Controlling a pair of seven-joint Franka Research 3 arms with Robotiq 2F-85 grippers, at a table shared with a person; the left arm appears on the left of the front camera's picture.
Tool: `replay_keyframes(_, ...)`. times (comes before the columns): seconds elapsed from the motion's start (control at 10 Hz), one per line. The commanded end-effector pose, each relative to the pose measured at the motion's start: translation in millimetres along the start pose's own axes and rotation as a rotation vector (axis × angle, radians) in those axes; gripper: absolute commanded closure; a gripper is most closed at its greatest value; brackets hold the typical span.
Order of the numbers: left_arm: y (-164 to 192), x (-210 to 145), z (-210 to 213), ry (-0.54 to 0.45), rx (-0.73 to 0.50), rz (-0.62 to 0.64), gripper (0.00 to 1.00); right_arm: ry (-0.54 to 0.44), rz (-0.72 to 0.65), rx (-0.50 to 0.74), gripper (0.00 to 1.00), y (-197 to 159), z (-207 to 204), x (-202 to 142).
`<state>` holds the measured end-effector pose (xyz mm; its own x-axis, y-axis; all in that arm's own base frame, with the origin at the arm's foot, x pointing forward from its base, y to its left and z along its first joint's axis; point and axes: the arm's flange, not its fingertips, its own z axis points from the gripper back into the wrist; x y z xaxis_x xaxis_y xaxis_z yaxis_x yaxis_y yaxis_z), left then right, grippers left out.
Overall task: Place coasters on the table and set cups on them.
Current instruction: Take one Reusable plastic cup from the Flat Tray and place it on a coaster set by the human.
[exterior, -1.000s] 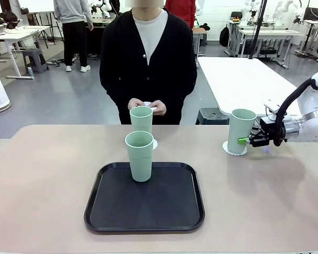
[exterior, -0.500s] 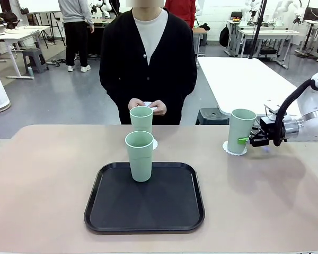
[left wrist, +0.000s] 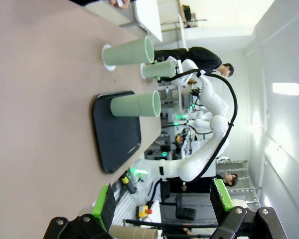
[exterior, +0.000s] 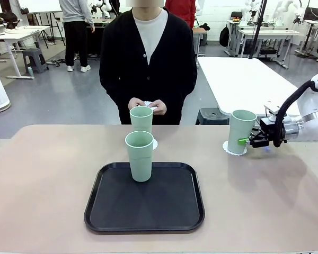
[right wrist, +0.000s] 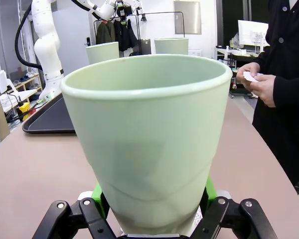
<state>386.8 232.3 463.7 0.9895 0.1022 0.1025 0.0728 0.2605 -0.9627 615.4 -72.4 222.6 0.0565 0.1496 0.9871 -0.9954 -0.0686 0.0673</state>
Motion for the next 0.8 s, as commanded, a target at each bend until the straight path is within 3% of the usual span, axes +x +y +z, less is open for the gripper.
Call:
replay_keyframes(0.0,-1.6,-0.1,1.2,-0.008,-0.007,-0.004,0.00,-0.014,-0.016,0.016,0.18,-8.2,2.2,3.3)
replay_keyframes(0.7,-1.6,-0.1,1.2,-0.008,-0.007,-0.004,0.00,-0.024,-0.038,0.034,0.18,-11.8,1.2,1.3)
